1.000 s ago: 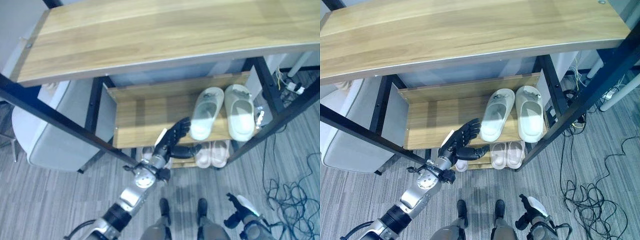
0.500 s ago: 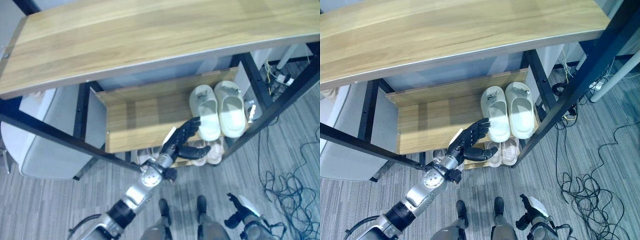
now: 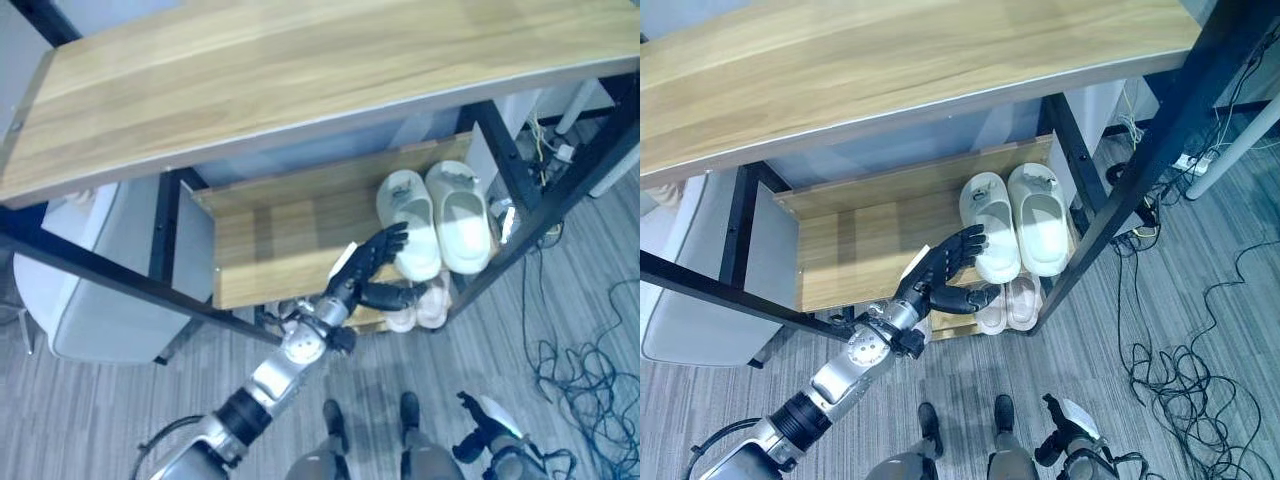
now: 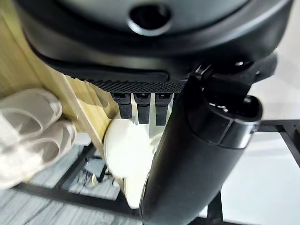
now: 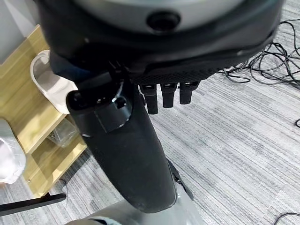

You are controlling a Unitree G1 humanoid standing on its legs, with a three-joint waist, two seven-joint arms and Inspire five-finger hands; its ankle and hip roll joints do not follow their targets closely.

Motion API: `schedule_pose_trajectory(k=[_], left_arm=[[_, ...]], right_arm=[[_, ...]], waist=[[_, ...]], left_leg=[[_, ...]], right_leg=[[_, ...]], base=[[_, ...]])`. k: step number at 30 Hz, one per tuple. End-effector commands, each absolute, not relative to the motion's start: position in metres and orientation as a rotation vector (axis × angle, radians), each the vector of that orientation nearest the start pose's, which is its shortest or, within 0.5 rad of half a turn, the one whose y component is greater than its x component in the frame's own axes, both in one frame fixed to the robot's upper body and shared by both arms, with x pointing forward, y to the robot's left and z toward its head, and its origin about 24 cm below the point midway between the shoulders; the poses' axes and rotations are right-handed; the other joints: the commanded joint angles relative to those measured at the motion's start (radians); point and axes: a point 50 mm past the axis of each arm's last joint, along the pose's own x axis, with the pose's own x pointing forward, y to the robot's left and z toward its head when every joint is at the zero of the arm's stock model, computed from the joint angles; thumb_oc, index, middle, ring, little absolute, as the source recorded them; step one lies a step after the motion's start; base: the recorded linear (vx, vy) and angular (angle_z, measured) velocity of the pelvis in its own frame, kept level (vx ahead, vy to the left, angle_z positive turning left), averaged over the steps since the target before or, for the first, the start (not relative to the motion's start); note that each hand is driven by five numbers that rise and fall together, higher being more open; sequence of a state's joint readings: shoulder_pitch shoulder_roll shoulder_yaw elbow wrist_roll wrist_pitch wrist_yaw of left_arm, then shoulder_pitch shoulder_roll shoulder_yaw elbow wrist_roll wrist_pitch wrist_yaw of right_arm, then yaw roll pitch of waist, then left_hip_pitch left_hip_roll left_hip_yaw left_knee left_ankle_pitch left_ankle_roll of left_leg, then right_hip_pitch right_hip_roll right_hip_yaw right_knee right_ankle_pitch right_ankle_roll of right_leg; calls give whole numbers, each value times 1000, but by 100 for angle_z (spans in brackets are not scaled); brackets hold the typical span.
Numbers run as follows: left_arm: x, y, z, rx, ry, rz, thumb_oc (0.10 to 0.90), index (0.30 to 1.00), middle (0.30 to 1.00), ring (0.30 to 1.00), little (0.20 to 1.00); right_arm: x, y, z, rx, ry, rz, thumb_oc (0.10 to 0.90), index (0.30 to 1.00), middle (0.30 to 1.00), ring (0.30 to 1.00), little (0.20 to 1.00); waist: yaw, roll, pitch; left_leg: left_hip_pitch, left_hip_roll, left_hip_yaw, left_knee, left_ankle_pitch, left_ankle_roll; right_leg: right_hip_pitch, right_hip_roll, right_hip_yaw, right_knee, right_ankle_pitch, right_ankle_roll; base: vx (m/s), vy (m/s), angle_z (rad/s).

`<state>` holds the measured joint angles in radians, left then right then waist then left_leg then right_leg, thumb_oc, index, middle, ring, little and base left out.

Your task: Arrange the slippers neatly on the shoe rack.

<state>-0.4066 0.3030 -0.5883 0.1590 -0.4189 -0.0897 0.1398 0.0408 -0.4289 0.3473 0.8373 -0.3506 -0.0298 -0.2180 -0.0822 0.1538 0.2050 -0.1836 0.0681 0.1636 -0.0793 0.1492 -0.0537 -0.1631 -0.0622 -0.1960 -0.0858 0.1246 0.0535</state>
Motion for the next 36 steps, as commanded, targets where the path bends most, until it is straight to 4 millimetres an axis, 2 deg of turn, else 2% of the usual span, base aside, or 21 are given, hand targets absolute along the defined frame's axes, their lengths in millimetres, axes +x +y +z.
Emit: schedule_pose_trajectory(k=[1,8,14,15,17,19,20,24,26,28,32,36], left_arm=[[310,71,140,-48,-382,-435,800,900,900,900,900],[295,94,151,-108,-437,-438,800,900,900,900,900],[268,118,139,-156,-403,-454,800,900,900,900,900],[267,118,139,-155,-401,-453,800,900,900,900,900],[254,134,119,-144,-313,-438,800,900,900,900,900],[250,140,111,-123,-282,-432,800,900,900,900,900],[243,147,95,-97,-210,-419,800,900,900,900,900],[225,170,50,43,-9,-391,800,900,900,900,900],[215,181,27,116,94,-377,800,900,900,900,900],[203,194,-5,172,239,-334,800,900,900,900,900],[189,209,-53,319,439,-270,800,900,900,900,900],[179,219,-83,422,580,-195,800,900,900,900,900]], right_arm=[[145,-262,-112,-943,766,120,800,900,900,900,900],[152,-252,-115,-910,770,134,800,900,900,900,900],[150,-246,-122,-879,810,134,800,900,900,900,900],[150,-245,-122,-878,811,136,800,900,900,900,900],[146,-242,-126,-860,837,143,800,900,900,900,900],[146,-242,-127,-860,842,144,800,900,900,900,900],[144,-242,-128,-856,852,149,800,900,900,900,900],[142,-245,-130,-852,874,150,800,900,900,900,900],[141,-247,-130,-848,879,151,800,900,900,900,900],[140,-248,-130,-846,884,157,800,900,900,900,900],[137,-247,-132,-833,897,170,800,900,900,900,900],[134,-246,-135,-820,917,164,800,900,900,900,900]], waist=[[19,-49,-49],[57,-64,-74],[106,-83,-95],[104,-84,-95],[136,-96,-108],[143,-99,-110],[156,-104,-116],[176,-111,-122],[180,-114,-127],[183,-119,-131],[177,-126,-139],[173,-133,-142]], left_leg=[[42,49,-6,-8,-39,-96],[63,52,-28,-8,-41,-101],[88,51,-59,-8,-44,-103],[89,51,-60,-8,-45,-103],[94,48,-79,-8,-44,-102],[94,46,-86,-8,-44,-102],[94,44,-95,-8,-43,-102],[95,40,-115,-8,-43,-99],[97,38,-122,-8,-45,-96],[100,37,-129,-8,-47,-93],[104,32,-138,-8,-53,-89],[104,30,-148,-8,-53,-87]], right_leg=[[-7,-67,-78,-1,-75,79],[39,-63,-111,-1,-87,76],[86,-61,-144,-1,-96,75],[87,-61,-144,-1,-96,75],[109,-61,-170,-1,-97,73],[113,-62,-176,-1,-97,73],[122,-63,-187,-1,-97,72],[137,-64,-205,-1,-99,73],[146,-67,-211,-1,-102,74],[153,-68,-218,-1,-102,75],[164,-72,-227,-1,-103,77],[167,-71,-226,-1,-106,73]], base=[[13,-25,12],[19,-30,14],[21,-17,17],[28,-25,21],[38,-23,30],[20,-1,22],[29,0,24],[24,14,22],[28,31,9],[25,36,20],[24,38,7],[8,22,1]])
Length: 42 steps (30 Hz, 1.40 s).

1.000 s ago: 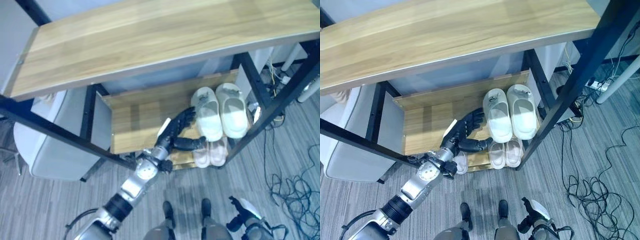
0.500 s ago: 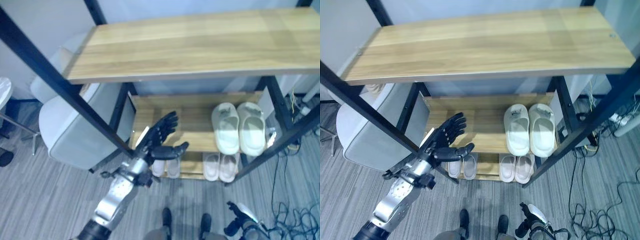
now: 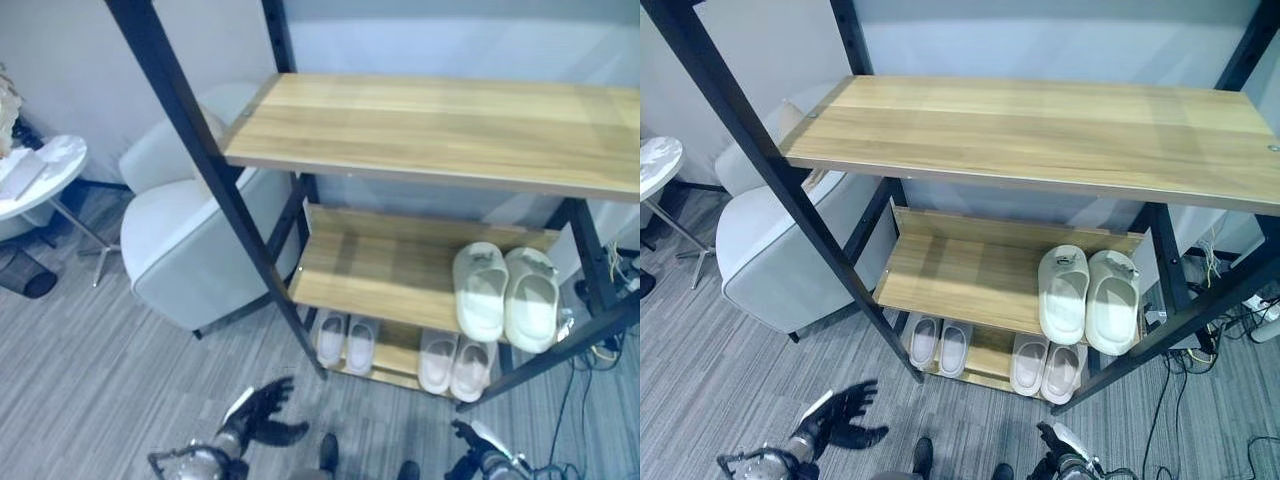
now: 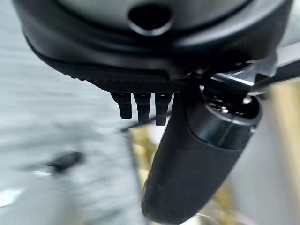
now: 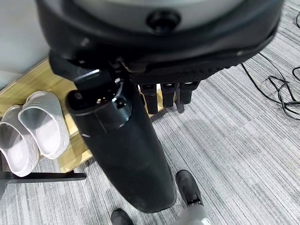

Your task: Arrange the slippers neatly on the shoe rack.

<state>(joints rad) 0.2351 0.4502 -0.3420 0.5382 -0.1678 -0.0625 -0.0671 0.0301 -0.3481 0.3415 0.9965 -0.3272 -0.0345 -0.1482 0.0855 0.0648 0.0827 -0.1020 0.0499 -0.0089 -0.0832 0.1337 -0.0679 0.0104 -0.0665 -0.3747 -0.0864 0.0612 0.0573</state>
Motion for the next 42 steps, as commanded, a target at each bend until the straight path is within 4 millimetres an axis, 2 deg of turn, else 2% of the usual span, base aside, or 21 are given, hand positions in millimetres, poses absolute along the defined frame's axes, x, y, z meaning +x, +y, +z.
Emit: schedule_pose_trajectory(k=[1,9,16,21,23,24,25,27,29,31,33,35,39,41,42], left_arm=[[176,222,-89,440,607,-171,800,900,900,900,900],[157,234,-124,440,818,18,800,900,900,900,900],[140,239,-137,464,932,60,800,900,900,900,900],[146,237,-136,473,917,53,800,900,900,900,900],[156,232,-133,474,887,44,800,900,900,900,900],[159,229,-132,472,877,39,800,900,900,900,900],[164,228,-131,473,865,36,800,900,900,900,900],[167,226,-130,478,860,30,800,900,900,900,900],[165,223,-132,477,872,29,800,900,900,900,900],[162,220,-135,474,887,23,800,900,900,900,900],[159,219,-137,474,901,19,800,900,900,900,900],[158,219,-138,482,906,11,800,900,900,900,900],[152,223,-140,485,930,20,800,900,900,900,900],[142,227,-144,492,970,28,800,900,900,900,900],[143,229,-144,500,976,28,800,900,900,900,900]], right_arm=[[133,-245,-136,-815,922,160,800,900,900,900,900],[130,-238,-141,-800,947,164,800,900,900,900,900],[124,-238,-144,-795,975,159,800,900,900,900,900],[124,-240,-144,-786,983,143,800,900,900,900,900],[132,-243,-141,-801,967,135,800,900,900,900,900],[135,-245,-140,-808,958,130,800,900,900,900,900],[141,-248,-137,-818,948,119,800,900,900,900,900],[143,-250,-136,-817,948,104,800,900,900,900,900],[145,-253,-134,-815,949,89,800,900,900,900,900],[141,-256,-136,-815,975,84,800,900,900,900,900],[138,-259,-137,-813,1000,76,800,900,900,900,900],[135,-261,-138,-810,1022,66,800,900,900,900,900],[133,-261,-140,-823,1040,76,800,900,900,900,900],[133,-260,-141,-834,1050,91,800,900,900,900,900],[135,-260,-140,-833,1052,87,800,900,900,900,900]], waist=[[4,-45,-20],[-5,-62,-37],[-16,-73,-44],[-23,-77,-33],[-21,-83,-15],[-23,-91,-3],[-28,-105,11],[-44,-118,14],[-62,-119,20],[-80,-110,19],[-91,-98,16],[-92,-97,18],[-84,-105,34],[-83,-109,50],[-84,-108,62]], left_leg=[[20,49,21,-4,-37,-74],[19,49,8,-4,-37,-71],[55,56,14,-4,-53,-67],[41,57,5,3,-42,-67],[6,44,-4,21,-35,-64],[-2,32,-8,48,-60,-59],[-10,19,-12,115,-121,-53],[-4,1,-32,185,-173,-50],[21,-6,-47,242,-208,-50],[62,-6,-36,205,-247,-45],[100,-4,-6,156,-248,-35],[122,-15,7,120,-248,-21],[130,-55,-14,93,-255,3],[137,-74,-27,61,-240,24],[119,-72,-25,66,-227,34]], right_leg=[[-7,-67,-48,-1,-44,67],[-4,-58,-35,-1,-54,59],[23,-42,-24,-1,-72,53],[8,-37,-4,-1,-70,48],[-22,-50,4,-1,-54,54],[-39,-61,5,-1,-42,53],[-60,-77,8,2,-31,51],[-88,-97,-1,5,-10,49],[-98,-102,1,11,4,50],[-102,-107,-3,16,15,56],[-109,-116,-3,22,32,64],[-118,-126,2,32,47,73],[-154,-154,19,58,81,96],[-196,-177,48,95,110,122],[-214,-173,76,128,91,127]], base=[[3,15,6],[8,4,9],[28,-1,0],[-20,-2,0],[-160,14,0],[-294,8,-2],[-286,22,-2],[-225,59,4],[-106,112,26],[-18,153,13],[-9,151,20],[-28,163,11],[-60,157,-22],[-136,166,-30],[-214,116,-24]])
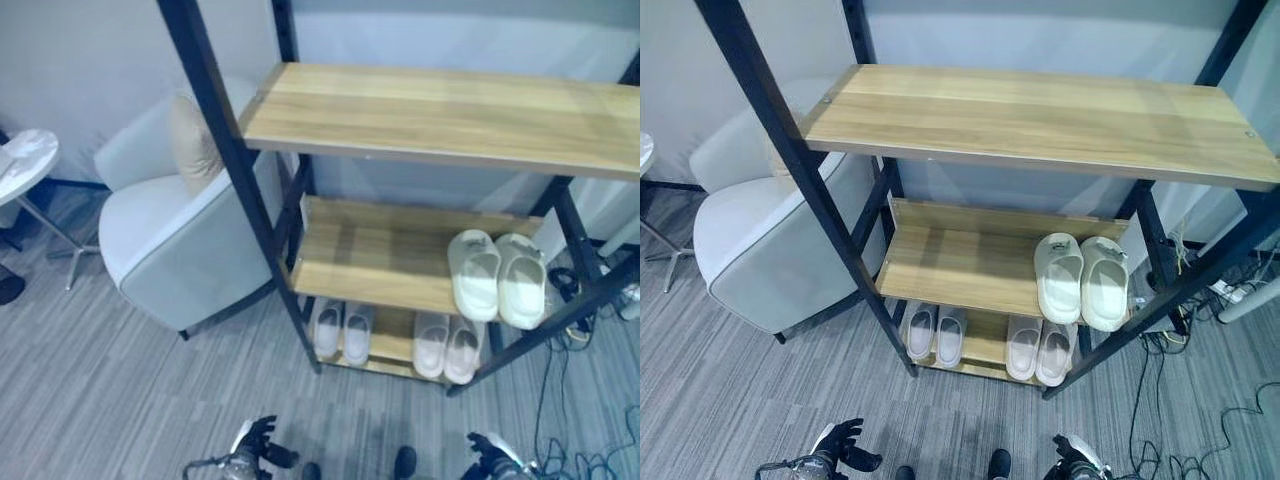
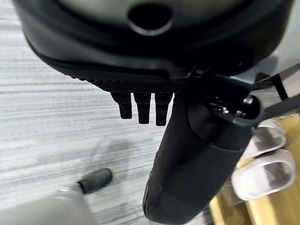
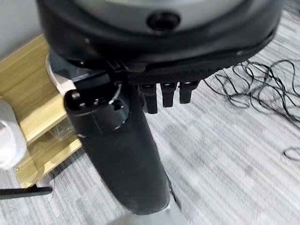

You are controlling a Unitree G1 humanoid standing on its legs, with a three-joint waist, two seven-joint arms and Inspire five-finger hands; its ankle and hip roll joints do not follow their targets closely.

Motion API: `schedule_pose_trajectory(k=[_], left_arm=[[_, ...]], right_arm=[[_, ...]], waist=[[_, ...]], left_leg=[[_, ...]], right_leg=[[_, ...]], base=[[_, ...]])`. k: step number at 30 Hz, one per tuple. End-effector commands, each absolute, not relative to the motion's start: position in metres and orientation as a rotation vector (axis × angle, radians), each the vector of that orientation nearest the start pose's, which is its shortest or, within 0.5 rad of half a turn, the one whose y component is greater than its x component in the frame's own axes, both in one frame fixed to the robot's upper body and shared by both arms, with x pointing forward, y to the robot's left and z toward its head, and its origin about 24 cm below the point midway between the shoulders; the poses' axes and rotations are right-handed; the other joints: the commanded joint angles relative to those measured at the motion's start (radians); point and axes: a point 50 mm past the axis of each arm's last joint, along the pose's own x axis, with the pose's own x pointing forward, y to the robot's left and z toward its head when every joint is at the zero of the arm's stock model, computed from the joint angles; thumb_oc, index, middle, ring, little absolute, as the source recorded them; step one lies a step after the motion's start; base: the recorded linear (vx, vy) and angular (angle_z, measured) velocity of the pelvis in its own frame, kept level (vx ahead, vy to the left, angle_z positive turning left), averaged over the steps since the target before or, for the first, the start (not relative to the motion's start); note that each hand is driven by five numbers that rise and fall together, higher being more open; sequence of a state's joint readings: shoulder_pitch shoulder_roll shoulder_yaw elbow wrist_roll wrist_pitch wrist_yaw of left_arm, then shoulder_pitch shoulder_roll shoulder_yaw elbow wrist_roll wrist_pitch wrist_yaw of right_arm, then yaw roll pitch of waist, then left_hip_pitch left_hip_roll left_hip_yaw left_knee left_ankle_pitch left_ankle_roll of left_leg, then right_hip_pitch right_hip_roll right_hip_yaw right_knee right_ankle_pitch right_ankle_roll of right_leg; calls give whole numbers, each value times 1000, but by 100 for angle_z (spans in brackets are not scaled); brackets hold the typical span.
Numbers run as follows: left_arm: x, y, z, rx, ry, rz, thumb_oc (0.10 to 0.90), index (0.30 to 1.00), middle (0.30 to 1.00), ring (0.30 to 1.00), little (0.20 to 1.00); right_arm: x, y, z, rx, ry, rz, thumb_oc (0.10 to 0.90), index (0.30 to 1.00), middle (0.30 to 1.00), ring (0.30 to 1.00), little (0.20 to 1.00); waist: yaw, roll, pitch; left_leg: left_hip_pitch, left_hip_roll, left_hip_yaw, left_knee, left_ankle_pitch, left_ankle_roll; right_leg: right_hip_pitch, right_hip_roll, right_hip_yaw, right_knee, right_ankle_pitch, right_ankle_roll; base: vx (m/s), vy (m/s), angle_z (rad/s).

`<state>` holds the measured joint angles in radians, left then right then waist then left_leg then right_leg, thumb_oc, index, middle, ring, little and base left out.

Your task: Arrange the slippers neatly on the shoe rack.

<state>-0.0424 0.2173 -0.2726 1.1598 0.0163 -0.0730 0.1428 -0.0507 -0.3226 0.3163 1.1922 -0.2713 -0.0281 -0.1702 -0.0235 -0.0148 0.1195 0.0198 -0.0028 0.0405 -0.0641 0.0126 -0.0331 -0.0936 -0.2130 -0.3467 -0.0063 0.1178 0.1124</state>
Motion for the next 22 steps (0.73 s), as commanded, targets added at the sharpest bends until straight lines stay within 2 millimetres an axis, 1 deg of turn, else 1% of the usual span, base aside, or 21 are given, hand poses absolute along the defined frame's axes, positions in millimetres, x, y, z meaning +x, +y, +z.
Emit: schedule_pose_trajectory(k=[1,2,3,4,5,6,7,8,9,10,13,18,22], left_arm=[[144,232,-143,507,973,34,800,900,900,900,900],[148,234,-141,517,962,34,800,900,900,900,900],[149,235,-140,521,958,34,800,900,900,900,900],[148,237,-140,522,964,35,800,900,900,900,900],[148,238,-140,519,968,38,800,900,900,900,900],[145,239,-141,514,978,43,800,900,900,900,900],[141,239,-142,507,988,48,800,900,900,900,900],[140,240,-142,495,991,57,800,900,900,900,900],[140,240,-142,495,992,57,800,900,900,900,900],[133,240,-145,479,1015,69,800,900,900,900,900],[129,239,-147,466,1035,71,800,900,900,900,900],[127,236,-149,462,1048,56,800,900,900,900,900],[130,230,-149,468,1040,25,800,900,900,900,900]], right_arm=[[138,-259,-140,-823,1048,81,800,900,900,900,900],[139,-258,-140,-817,1045,83,800,900,900,900,900],[137,-258,-140,-809,1052,80,800,900,900,900,900],[133,-258,-142,-801,1067,81,800,900,900,900,900],[130,-258,-143,-795,1077,80,800,900,900,900,900],[125,-257,-145,-785,1093,84,800,900,900,900,900],[121,-256,-147,-777,1109,86,800,900,900,900,900],[120,-255,-148,-768,1112,83,800,900,900,900,900],[120,-255,-148,-768,1112,83,800,900,900,900,900],[117,-254,-149,-751,1128,77,800,900,900,900,900],[115,-253,-150,-735,1135,65,800,900,900,900,900],[112,-252,-151,-733,1139,77,800,900,900,900,900],[104,-251,-154,-750,1162,112,800,900,900,900,900]], waist=[[27,-24,35],[28,-19,39],[34,-16,35],[42,-11,28],[50,-8,14],[63,-10,3],[77,-20,-6],[84,-22,-13],[84,-22,-14],[95,-26,-35],[95,-31,-52],[86,-31,-60],[84,-35,-68]], left_leg=[[-17,-18,-73,51,-98,7],[-33,-22,-71,52,-86,18],[-43,-25,-70,54,-77,27],[-52,-25,-67,52,-65,33],[-66,-25,-66,49,-51,37],[-72,-27,-58,42,-45,35],[-71,-31,-56,36,-40,33],[-71,-27,-51,29,-33,28],[-71,-27,-51,28,-32,28],[-72,-23,-36,10,-19,20],[-71,-18,-26,-6,-3,7],[-54,-8,-26,-7,-3,-2],[-27,-2,-32,-4,-8,-6]], right_leg=[[-116,-8,90,90,4,66],[-121,12,132,148,-31,55],[-108,30,147,186,-62,47],[-89,46,147,229,-96,37],[-69,60,140,238,-117,31],[-36,63,121,224,-139,29],[-8,66,110,203,-146,21],[4,68,99,186,-154,25],[4,69,99,185,-154,25],[47,74,89,126,-155,26],[79,88,85,46,-153,23],[113,99,75,-1,-144,17],[147,109,73,-25,-148,9]], base=[[-255,135,-17],[-219,138,-14],[-194,138,-6],[-139,95,-6],[-101,50,-10],[-40,-12,-10],[-6,-51,-2],[9,-49,0],[5,-79,-5],[15,-82,-12],[18,-68,-12],[27,-59,4],[47,-53,2]])
